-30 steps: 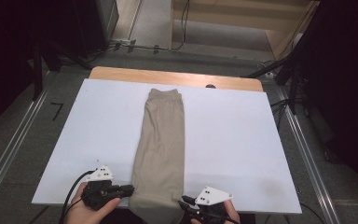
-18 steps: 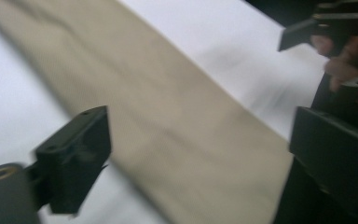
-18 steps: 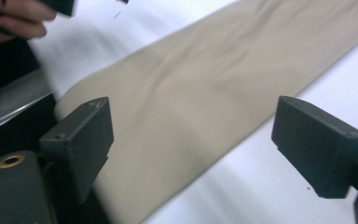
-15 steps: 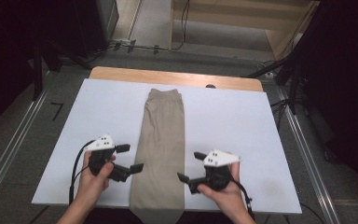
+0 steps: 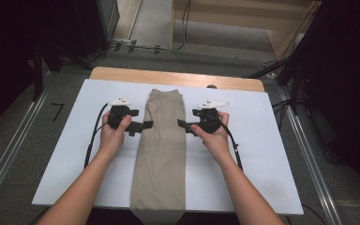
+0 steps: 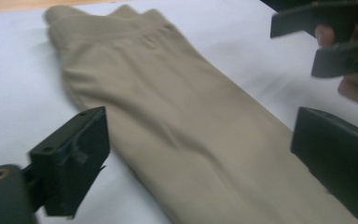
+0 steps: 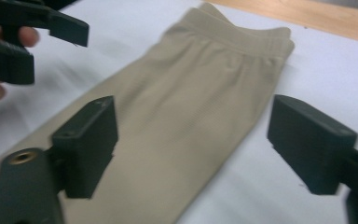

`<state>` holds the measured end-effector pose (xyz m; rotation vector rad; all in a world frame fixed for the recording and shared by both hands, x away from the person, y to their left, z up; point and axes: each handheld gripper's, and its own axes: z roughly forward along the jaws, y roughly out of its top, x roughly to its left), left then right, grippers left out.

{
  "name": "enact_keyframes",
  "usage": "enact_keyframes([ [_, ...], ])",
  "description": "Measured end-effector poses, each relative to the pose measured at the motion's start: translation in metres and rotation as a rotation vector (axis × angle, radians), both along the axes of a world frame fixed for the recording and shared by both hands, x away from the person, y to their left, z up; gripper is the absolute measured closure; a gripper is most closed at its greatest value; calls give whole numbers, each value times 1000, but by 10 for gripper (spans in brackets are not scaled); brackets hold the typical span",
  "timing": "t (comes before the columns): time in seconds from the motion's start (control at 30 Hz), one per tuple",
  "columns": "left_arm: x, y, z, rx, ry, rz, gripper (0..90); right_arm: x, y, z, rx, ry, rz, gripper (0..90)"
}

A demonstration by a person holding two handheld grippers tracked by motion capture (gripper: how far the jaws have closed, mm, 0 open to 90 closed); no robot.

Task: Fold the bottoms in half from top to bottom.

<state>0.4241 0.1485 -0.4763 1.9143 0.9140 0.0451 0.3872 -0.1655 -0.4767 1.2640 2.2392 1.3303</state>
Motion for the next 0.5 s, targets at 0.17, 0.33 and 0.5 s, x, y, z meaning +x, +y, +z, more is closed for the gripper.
enact_keyframes([
  [0.17,30,-15,1,68,-3,57,144,43,8,-14,-38,67,-56,306],
  [0.33,59,-26,-3,139,40,132,230,79,17,-21,-110,92,-140,453],
  [0.5,76,-29,-16,165,112,225,385,105,20,-22,-99,131,-191,597],
])
